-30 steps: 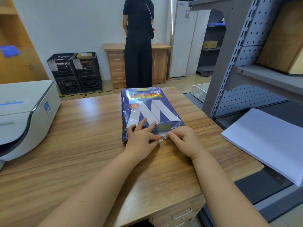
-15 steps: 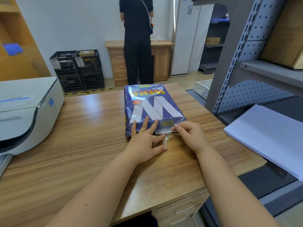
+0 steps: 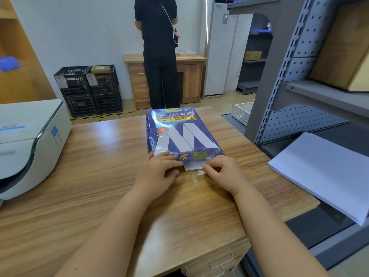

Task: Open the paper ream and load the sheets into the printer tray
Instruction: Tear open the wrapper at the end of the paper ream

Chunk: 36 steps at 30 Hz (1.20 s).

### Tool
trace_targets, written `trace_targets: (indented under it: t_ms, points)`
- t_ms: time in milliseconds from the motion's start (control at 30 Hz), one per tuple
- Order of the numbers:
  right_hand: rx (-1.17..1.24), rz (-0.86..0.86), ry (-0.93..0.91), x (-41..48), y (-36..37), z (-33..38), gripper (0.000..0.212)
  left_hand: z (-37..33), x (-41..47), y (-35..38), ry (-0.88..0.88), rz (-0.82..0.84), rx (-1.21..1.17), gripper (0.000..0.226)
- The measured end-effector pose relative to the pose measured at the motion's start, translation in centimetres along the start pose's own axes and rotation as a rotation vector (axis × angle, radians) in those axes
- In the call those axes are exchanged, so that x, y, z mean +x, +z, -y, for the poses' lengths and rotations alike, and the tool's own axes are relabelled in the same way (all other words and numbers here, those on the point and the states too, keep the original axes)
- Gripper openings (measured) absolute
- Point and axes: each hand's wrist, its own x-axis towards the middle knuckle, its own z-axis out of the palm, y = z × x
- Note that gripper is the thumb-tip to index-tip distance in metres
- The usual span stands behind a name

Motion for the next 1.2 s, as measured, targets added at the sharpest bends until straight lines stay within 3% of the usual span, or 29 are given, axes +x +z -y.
trace_targets:
  t_ms: [67,167,233,333,467,667,800,933,1033,1200]
  points:
    - [0.051,-0.062,-0.006,-0.2,-0.2,0.2,0.031,1.4,0.8,0.1,-0.025,-0.093,0.024,0.036]
    - [-0.046,-0.091,-0.035,-0.1,-0.3,0.3,0.026,2.3,2.5,-0.1,-0.065,0.089,0.097,0.059]
    - [-0.181,-0.075,-0.033,0.1,0.0,0.4,0.03,2.3,3.1,0.3,-0.049,0.176,0.17,0.063]
    - [-0.306,-0.093,-0.055,0.3,0.4,0.4,0.036,3.2,3.2,0.7,-0.06,0.069,0.086,0.047]
    - [-0.27,-0.12,-0.078,0.3,0.6,0.6,0.028,3.6,2.7,0.7,-0.004,-0.099,-0.024,0.034]
    - [-0.227,-0.147,-0.071,0.3,1.1,1.0,0.03,2.1,2.7,0.5,-0.027,-0.206,-0.102,0.044]
    - [-0.124,-0.147,-0.1,0.5,1.0,1.3,0.033,0.8,3.1,1.1,0.112,-0.242,-0.106,0.039]
    - [-0.265,-0.212,-0.187,1.9,1.3,1.5,0.028,0.7,3.0,1.8,0.255,-0.276,0.101,0.029]
    - [-0.368,-0.206,-0.219,3.4,0.7,2.0,0.022,1.4,3.9,1.6,0.189,-0.215,0.265,0.032]
    - [-0.315,-0.213,-0.297,4.4,1.7,1.1,0.016,0.8,4.7,2.1,0.095,-0.144,0.327,0.04]
